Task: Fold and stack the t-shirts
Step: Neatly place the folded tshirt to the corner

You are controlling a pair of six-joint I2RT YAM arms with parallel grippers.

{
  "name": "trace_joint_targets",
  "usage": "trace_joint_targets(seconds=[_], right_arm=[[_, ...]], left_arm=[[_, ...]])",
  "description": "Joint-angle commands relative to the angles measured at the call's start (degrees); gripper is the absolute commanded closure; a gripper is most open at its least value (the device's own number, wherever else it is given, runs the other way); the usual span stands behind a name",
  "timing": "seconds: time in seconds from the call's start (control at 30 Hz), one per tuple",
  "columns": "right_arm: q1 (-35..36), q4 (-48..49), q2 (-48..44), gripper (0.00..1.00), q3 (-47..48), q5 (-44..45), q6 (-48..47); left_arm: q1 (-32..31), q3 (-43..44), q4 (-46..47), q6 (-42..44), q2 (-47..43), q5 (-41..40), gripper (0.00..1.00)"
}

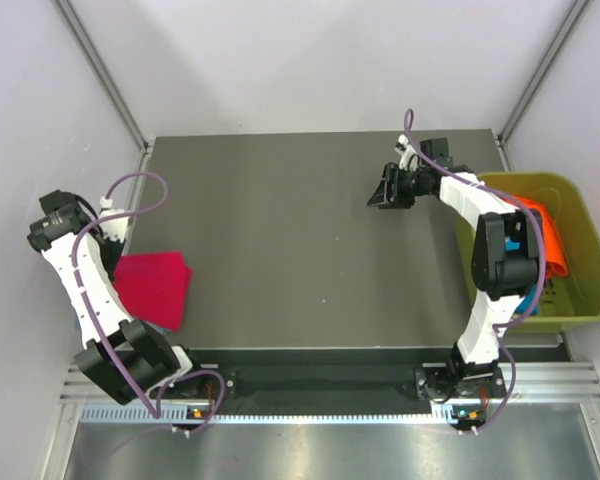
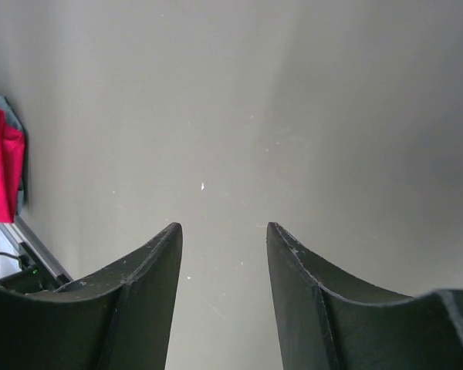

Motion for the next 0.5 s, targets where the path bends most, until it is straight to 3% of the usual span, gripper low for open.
trace_joint_targets(seconds=[0.0,0.23,0.47], right_arm=[[0.8,2.7,0.0,0.52,2.5,-0.9,0.0],[0.8,2.8,0.1,0.52,2.3,-0.6,-0.2],[1.0,3.4,0.8,0.52,2.5,-0.6,0.0]], left_arm=[[1.4,-0.4,-5.9,1.6,0.0,-2.1,1.0],[6.8,0.7,-3.5,2.6,3.4,-4.7,1.0],[8.0,2.0,-0.2,1.3,6.3,-8.1,1.0]])
